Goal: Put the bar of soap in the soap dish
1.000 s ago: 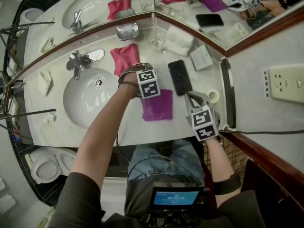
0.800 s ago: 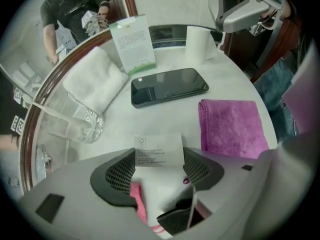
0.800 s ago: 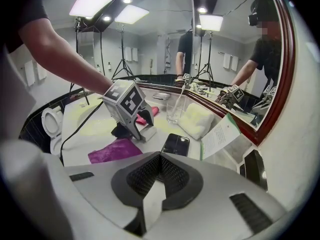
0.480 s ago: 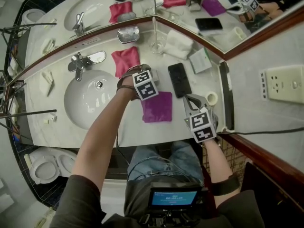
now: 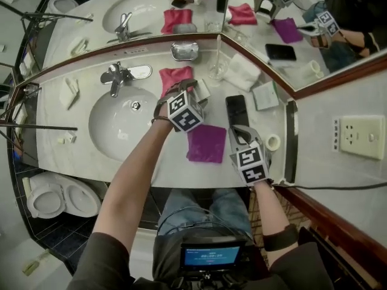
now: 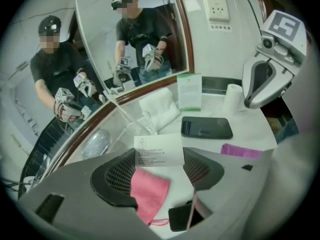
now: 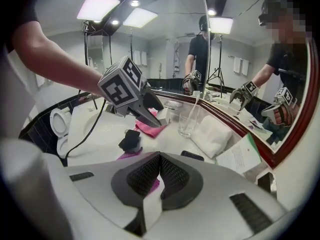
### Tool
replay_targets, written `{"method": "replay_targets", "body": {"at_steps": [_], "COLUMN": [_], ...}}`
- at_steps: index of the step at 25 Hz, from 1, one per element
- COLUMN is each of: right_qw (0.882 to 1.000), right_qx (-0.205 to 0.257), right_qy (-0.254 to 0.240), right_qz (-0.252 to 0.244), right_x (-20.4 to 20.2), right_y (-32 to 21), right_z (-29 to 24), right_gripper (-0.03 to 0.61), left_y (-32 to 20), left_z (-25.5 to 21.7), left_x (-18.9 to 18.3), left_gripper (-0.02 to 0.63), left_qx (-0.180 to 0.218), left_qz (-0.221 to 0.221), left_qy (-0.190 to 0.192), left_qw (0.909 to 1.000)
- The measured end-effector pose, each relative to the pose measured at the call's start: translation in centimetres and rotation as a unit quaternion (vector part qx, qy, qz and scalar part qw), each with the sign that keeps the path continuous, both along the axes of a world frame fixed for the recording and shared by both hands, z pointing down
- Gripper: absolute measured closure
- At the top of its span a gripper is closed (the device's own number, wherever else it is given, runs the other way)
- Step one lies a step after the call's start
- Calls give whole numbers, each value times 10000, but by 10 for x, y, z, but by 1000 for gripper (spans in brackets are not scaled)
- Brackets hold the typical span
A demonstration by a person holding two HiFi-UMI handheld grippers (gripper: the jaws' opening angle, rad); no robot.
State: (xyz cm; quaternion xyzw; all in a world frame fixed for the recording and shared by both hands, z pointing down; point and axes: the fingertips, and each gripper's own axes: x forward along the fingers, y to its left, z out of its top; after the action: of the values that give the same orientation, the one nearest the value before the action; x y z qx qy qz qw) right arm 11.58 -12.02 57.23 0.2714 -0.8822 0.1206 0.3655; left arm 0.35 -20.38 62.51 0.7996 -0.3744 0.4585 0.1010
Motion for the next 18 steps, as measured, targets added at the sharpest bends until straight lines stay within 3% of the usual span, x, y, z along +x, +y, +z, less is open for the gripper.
{"method": "replay_targets", "body": {"at_steps": [3,6,8,11,14,18], "right_qw": [9996,9984,9978,9973,9966,9932], "right_qx": [56,106,75,8,-151,-415], "right_qy": [-47,-166,-280,-469,-719,-1062], "right_qz": [-262,-523,-602,-563,-371,-220], "right_x": [-23,-47,-62,-78,-92,-114], "right_y": [-7,-18,-25,-40,-59,-74], "right_z": [-9,-18,-21,-21,-14,-7], "right_gripper": [561,561,561,561,561,561], "left_y": [-12,-30,-42,-60,-73,-81], "left_z": [-24,-51,-64,-81,-88,-81], "left_x": [-7,-19,-35,-64,-93,-111], "left_gripper": [316,316,316,316,316,316], "left_qx": [431,925,1188,1563,1849,1999], "left_qz": [-357,-933,-1513,-2354,-2910,-3112], "left_qy": [196,524,867,1364,1585,1618], "left_qw": [9982,9899,9775,9495,9252,9149]}}
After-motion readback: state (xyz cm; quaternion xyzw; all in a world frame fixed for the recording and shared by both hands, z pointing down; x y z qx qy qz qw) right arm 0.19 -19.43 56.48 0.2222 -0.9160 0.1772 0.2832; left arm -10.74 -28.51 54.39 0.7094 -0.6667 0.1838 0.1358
